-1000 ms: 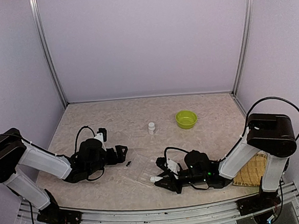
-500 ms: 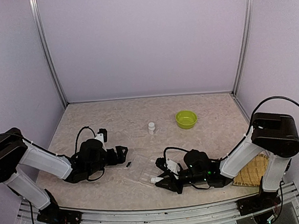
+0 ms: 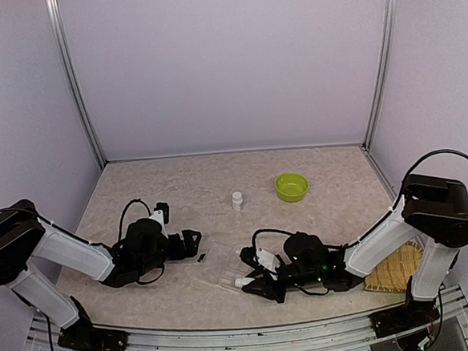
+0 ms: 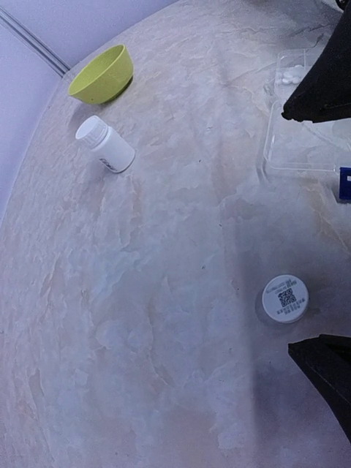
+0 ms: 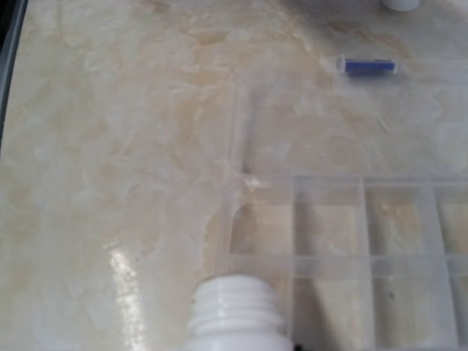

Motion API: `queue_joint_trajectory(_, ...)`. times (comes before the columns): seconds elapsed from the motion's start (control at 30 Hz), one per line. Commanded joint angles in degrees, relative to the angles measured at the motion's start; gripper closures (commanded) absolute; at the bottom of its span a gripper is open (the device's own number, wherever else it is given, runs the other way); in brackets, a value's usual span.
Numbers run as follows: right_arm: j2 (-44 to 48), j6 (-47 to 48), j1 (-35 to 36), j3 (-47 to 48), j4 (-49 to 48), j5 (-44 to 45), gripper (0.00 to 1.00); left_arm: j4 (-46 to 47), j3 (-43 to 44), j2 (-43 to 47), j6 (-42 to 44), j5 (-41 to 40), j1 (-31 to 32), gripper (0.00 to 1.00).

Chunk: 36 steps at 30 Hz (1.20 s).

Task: Sort the pills into containers
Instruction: Pour the pill into the compartment of the pill container.

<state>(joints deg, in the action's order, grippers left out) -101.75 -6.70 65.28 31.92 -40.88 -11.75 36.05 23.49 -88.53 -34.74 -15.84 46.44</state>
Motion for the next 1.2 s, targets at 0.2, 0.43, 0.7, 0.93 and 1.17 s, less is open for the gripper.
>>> queue_joint_trajectory(0.2, 1.80, 1.41, 0.99, 1.96, 5.55, 2.42, 0.78, 1.92, -0.26, -0.75, -0.95, 0.27, 0.41, 0.01)
queue_joint_trajectory(0.43, 1.95, 1.84, 1.25, 3.11, 7.93, 3.23, 0.78, 1.92, -0.33, -0.73, -1.14, 0.27, 0.47, 0.01)
queue_joint_trajectory(0.7, 3.25, 2.65, 1.71, 3.75, 10.81, 3.85, 0.78, 1.92, -0.35, -0.77, -1.10, 0.28, 0.50, 0.01)
queue_joint_trajectory(0.93, 4.49, 3.17, 2.05, 4.11, 13.11, 4.29, 0.78, 2.09, -0.38, -0.94, -1.29, 0.27, 0.54, 0.01)
queue_joint_trajectory(1.17, 4.94, 3.60, 2.23, 4.83, 14.78, 4.80, 0.78, 2.18, -0.37, -1.03, -1.38, 0.23, 0.59, 0.01)
